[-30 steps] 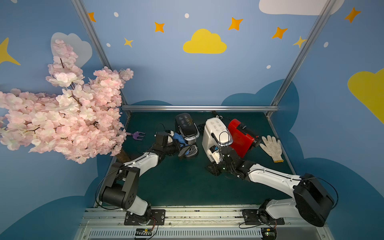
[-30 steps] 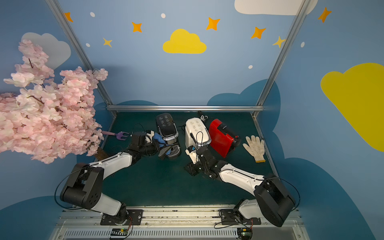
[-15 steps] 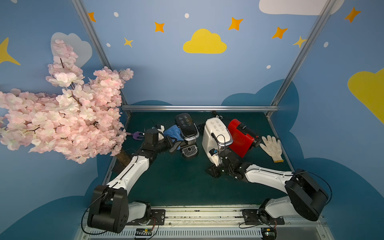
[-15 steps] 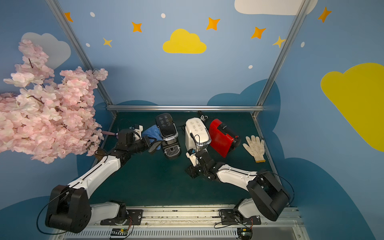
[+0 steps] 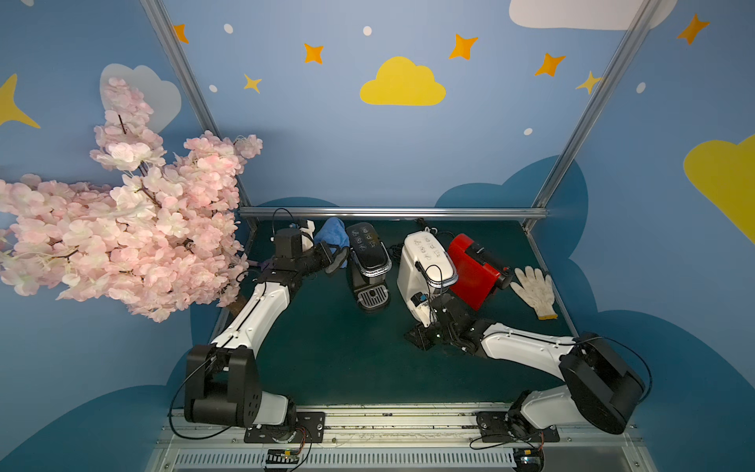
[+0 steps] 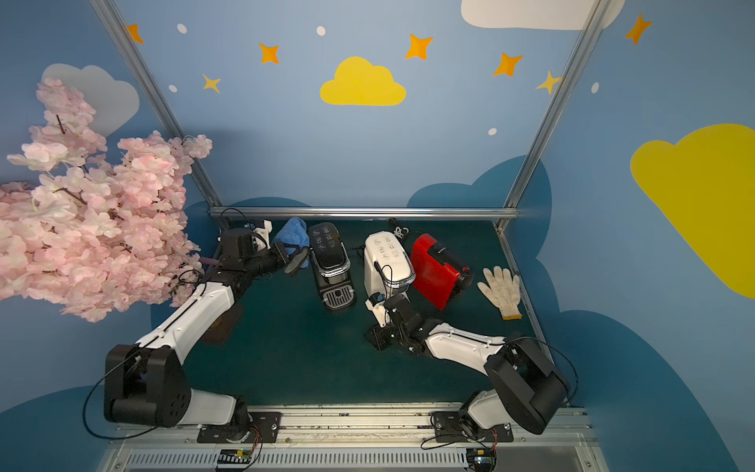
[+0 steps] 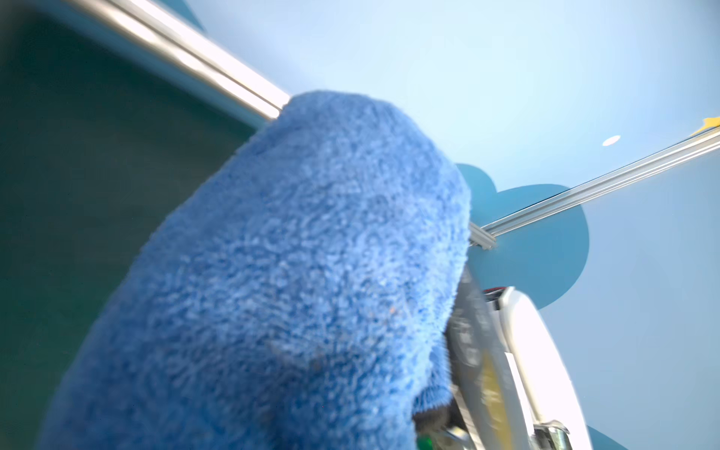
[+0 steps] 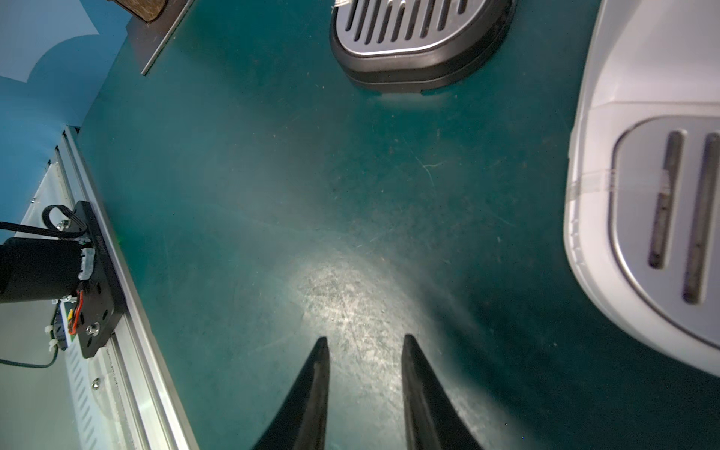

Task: Wipe the surface of a coffee machine
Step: Wipe the dirt from the surface of the coffee machine.

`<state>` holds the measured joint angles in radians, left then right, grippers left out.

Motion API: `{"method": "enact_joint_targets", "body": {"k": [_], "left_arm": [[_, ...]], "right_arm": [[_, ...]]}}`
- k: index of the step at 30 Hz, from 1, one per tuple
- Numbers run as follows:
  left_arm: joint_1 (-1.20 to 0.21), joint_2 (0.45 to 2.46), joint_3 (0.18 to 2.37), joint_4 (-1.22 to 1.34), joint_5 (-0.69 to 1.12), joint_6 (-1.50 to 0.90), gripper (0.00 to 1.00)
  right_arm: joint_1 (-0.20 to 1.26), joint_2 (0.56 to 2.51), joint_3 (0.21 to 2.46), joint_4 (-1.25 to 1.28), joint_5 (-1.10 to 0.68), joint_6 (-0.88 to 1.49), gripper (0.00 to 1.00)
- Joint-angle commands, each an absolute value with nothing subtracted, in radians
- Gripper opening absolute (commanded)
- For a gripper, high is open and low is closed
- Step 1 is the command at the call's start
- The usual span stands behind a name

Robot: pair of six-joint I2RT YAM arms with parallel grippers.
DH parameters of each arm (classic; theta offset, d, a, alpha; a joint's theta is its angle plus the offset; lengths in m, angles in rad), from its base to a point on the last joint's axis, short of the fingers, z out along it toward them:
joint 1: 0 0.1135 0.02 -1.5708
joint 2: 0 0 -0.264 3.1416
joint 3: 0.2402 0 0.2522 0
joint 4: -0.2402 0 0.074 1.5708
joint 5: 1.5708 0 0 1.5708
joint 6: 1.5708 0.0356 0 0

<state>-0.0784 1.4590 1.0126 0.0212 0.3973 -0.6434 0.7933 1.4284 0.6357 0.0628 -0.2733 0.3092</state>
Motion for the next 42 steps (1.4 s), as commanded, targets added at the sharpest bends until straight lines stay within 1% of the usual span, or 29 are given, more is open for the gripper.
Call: {"method": "enact_joint_targets", "body": {"k": [1, 9, 16, 20, 24, 29, 35, 42], "left_arm": [[-0.077, 1.505, 0.951, 0.129, 0.448, -0.696, 0.03], [-0.078, 1.619, 0.858, 0.270, 0.475, -0.746, 0.03], [-0.086, 1.758, 0.838, 0.353, 0.514, -0.768, 0.03], [-0.099, 1.854, 0.841, 0.370, 0.553, -0.763, 0.03], [-0.102, 1.896, 0.831, 0.371, 0.573, -0.758, 0.03], [-0.098, 1.831, 0.857, 0.281, 0.548, -0.714, 0.03], [-0.099, 1.702, 0.989, 0.077, 0.503, -0.619, 0.03], [-0.100, 1.613, 1.109, -0.045, 0.458, -0.509, 0.03]], "right_arm": [[0.789, 1.438, 0.666, 0.059, -0.264, 0.298, 0.32], [0.790, 1.436, 0.666, 0.062, -0.273, 0.299, 0.32], [0.790, 1.429, 0.666, 0.064, -0.270, 0.297, 0.32], [0.790, 1.428, 0.666, 0.055, -0.262, 0.292, 0.32], [0.789, 1.423, 0.664, 0.059, -0.255, 0.295, 0.32], [0.789, 1.426, 0.664, 0.063, -0.261, 0.296, 0.32], [0.789, 1.425, 0.666, 0.064, -0.263, 0.296, 0.32], [0.789, 1.430, 0.667, 0.063, -0.260, 0.295, 0.32]]}}
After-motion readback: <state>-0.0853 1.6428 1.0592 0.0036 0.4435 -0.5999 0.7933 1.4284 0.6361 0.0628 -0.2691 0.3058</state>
